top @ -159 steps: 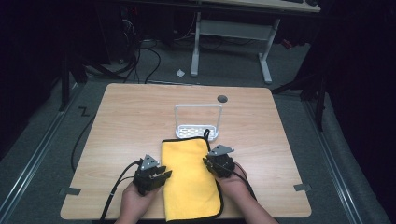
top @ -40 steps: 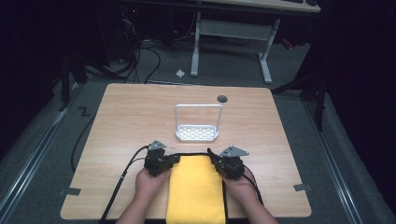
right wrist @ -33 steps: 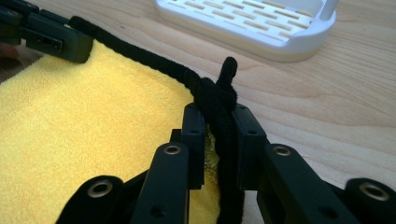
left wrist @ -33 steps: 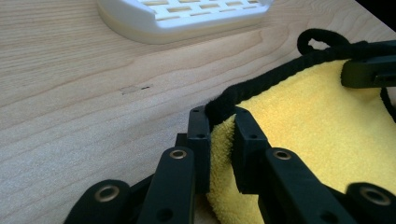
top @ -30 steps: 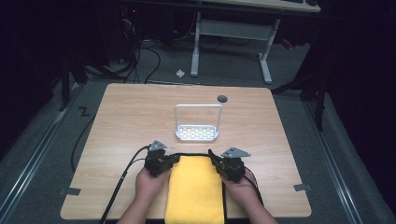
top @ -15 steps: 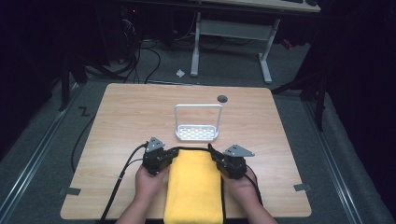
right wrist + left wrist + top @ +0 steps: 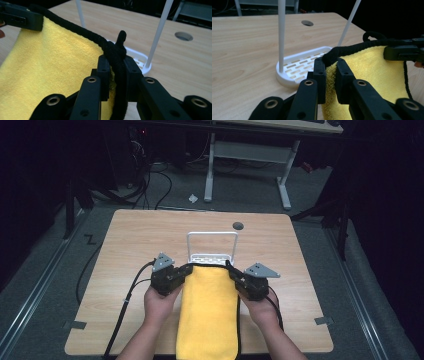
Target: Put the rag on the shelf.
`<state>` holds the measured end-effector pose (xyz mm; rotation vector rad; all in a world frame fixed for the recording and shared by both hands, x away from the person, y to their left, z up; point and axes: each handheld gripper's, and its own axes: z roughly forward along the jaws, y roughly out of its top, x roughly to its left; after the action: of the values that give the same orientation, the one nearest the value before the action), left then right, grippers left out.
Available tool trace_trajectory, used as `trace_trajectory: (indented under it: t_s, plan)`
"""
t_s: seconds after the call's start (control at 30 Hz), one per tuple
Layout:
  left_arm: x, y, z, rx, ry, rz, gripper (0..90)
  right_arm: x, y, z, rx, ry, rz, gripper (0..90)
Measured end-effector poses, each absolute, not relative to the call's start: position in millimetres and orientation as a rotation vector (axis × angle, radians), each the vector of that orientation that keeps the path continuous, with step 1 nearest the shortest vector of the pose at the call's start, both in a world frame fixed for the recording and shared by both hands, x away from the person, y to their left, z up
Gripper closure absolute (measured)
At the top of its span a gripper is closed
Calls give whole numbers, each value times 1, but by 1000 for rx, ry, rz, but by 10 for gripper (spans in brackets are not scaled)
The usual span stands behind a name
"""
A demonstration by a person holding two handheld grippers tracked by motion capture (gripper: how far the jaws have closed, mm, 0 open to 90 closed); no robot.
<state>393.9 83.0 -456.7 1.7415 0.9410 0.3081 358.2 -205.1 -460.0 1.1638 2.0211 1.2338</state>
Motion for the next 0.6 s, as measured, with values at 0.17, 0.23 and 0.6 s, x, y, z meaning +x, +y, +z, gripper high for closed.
trace_trajectory:
  t_s: [0.17,0.23,0.6]
  plan:
    - [400,85,-439,1700,929,320,807,362,-205,-438,1119,1990,1266,788]
    - [402,85,-431,1692,922,333,807,364,-204,-429,1098,1979,1259,787]
    - [409,90,-391,1626,876,416,812,375,-200,-390,1028,1890,1311,787]
